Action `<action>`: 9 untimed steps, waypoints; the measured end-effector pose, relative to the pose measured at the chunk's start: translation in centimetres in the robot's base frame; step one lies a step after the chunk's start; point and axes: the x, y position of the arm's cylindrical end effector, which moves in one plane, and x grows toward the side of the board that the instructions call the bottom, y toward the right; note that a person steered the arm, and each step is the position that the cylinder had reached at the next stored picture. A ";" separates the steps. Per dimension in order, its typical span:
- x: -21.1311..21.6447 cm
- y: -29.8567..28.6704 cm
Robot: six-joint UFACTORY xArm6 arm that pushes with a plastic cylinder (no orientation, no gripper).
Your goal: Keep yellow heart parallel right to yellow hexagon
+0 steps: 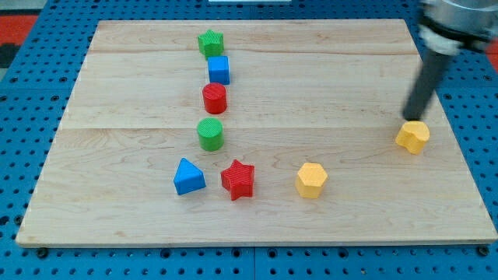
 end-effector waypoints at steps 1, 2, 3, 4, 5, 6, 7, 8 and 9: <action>6.5 -0.3; 6.9 0.8; 3.0 2.3; 3.4 -5.4; 7.4 -8.9; 7.3 -8.4; 2.3 -7.3; 10.4 -2.1; 16.8 -3.6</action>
